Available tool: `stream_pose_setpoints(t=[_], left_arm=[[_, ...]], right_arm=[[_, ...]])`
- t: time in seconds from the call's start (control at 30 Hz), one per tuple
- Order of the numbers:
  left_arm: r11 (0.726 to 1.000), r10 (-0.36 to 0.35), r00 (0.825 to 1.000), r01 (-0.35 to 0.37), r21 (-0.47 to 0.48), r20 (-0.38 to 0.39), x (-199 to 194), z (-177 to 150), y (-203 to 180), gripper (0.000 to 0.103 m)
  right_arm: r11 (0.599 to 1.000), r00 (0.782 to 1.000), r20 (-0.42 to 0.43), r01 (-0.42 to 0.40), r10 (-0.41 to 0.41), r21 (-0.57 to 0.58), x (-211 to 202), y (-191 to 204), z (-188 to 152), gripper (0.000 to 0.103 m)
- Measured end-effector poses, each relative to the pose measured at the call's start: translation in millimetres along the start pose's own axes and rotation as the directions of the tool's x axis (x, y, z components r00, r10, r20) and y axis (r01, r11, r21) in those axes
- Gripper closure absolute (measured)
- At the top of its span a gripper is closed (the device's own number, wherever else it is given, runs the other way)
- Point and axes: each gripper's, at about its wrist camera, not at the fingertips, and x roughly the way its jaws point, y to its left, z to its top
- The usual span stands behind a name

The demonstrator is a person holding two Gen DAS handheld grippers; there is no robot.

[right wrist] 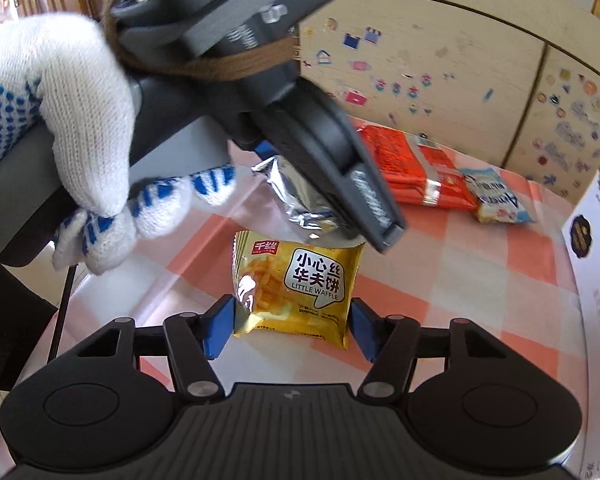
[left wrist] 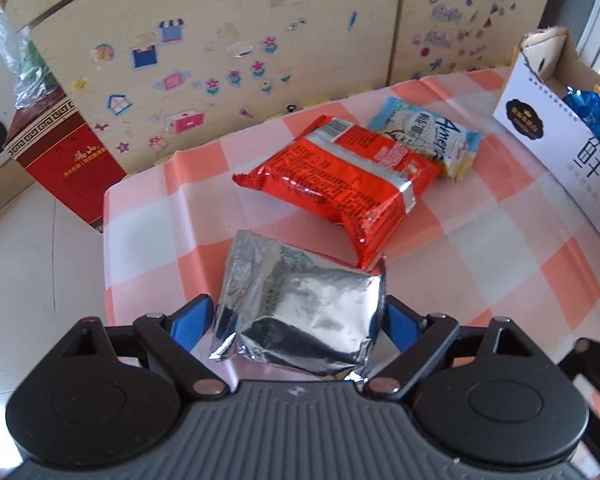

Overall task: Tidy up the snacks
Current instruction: 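Close left tool on silver foil packet while right tool grasps yellow waffle packet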

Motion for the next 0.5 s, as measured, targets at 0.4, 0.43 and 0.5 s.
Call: stream_pose_setpoints(t=[0.4, 0.43, 0.5], left_arm=[[1.0, -0.017, 1.0, 0.017, -0.013, 0.019, -12, -9, 1, 0.028], [1.0, -0.015, 1.0, 0.016, -0.017, 0.022, -13, -10, 2, 0.028], [0.999, -0.019, 0.999, 0.02, -0.029, 0.028, -16, -11, 4, 0.028]], right_arm=[[0.998, 1.0, -0.013, 0.027, -0.026, 0.059, -13, -23, 0, 0.037], [0.998, 1.0, -0.011, 0.029, -0.028, 0.06, -14, -23, -1, 0.037], [0.998, 1.0, -0.009, 0.03, -0.03, 0.062, -15, -25, 0, 0.037]])
